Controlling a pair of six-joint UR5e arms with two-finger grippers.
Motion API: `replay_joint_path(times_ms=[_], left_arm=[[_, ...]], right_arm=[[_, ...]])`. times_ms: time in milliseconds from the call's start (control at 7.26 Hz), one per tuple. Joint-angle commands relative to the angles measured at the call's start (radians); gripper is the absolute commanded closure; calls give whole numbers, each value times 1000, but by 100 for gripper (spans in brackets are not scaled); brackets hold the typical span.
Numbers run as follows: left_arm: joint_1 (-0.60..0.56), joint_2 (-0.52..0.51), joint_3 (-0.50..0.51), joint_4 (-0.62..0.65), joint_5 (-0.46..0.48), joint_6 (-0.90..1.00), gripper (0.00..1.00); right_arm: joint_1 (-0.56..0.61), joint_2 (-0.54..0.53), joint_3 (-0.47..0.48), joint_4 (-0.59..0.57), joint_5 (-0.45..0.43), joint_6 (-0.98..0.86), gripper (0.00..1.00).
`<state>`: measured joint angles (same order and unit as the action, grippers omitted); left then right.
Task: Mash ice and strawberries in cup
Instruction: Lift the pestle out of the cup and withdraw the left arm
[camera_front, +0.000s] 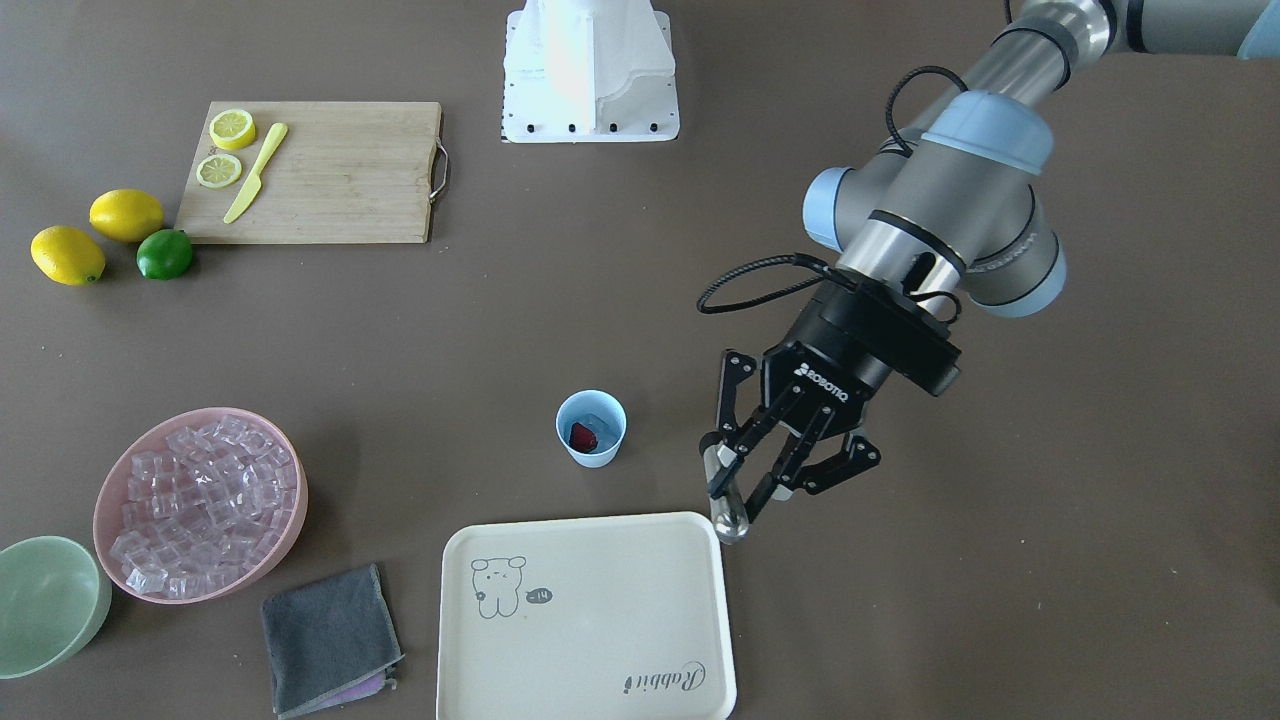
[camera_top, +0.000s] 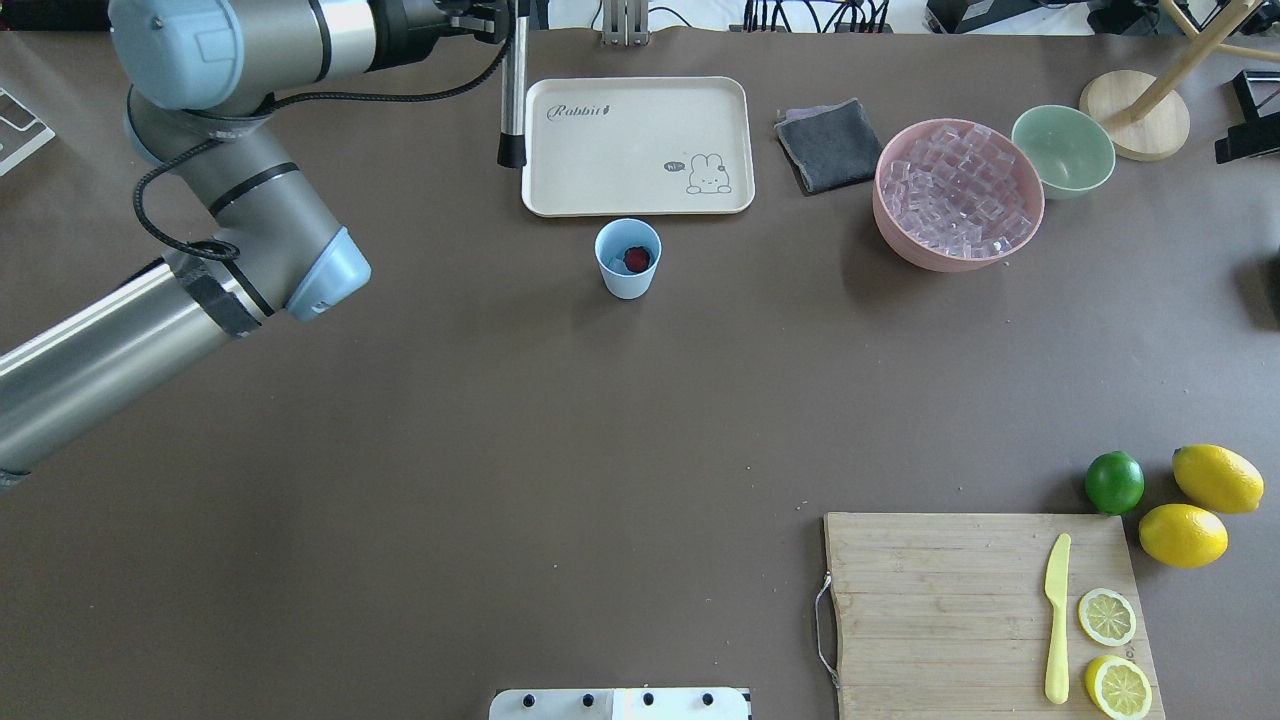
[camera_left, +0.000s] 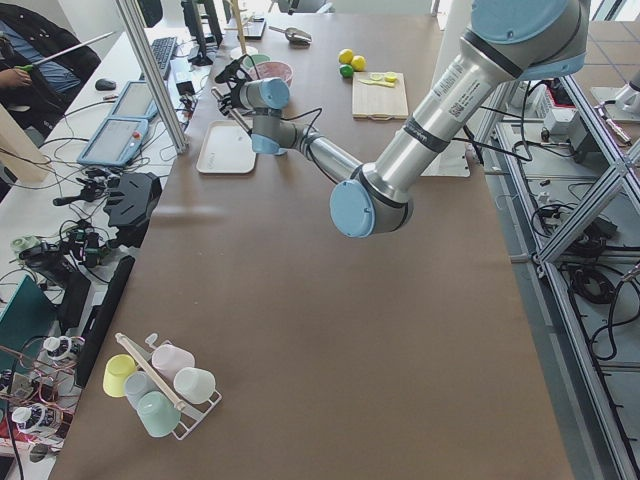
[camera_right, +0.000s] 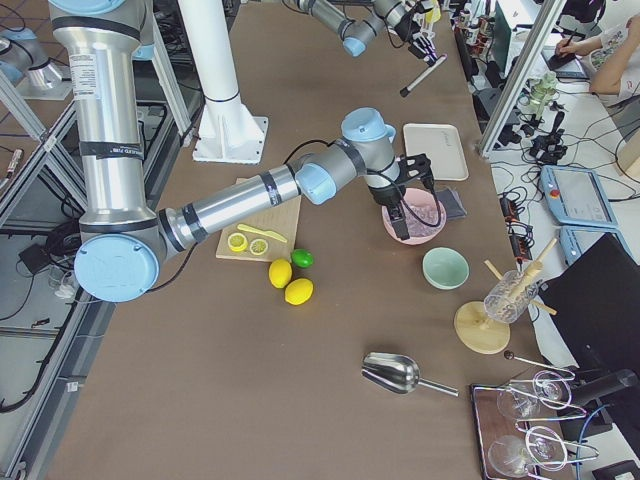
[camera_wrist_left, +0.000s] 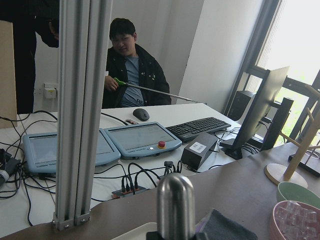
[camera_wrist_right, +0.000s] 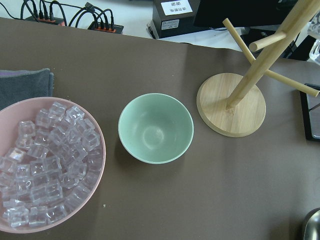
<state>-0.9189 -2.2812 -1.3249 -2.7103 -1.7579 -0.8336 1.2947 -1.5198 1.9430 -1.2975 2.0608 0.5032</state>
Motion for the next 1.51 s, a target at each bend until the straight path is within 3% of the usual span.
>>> replay_joint_path(times_ms=[0, 413, 551, 688, 1102, 1377], left_arm=[[-137, 80, 0, 94, -182, -6, 100], [-351, 273, 13, 208, -518, 8, 100], [-371, 290, 12, 309, -558, 10, 100], [-373, 323, 19, 387, -552, 51, 100], [-394, 388, 45, 628, -507, 452, 100], [-385, 408, 101, 644, -497, 510, 100]], right_arm=[[0, 1, 4, 24, 2, 3, 0], [-47, 38, -6, 24, -4, 6, 0], [-70, 50, -12, 24, -17, 6, 0], [-87, 55, -13, 24, -34, 6, 0], [-106, 72, -13, 24, -48, 8, 0], [-123, 73, -16, 24, -89, 3, 0]])
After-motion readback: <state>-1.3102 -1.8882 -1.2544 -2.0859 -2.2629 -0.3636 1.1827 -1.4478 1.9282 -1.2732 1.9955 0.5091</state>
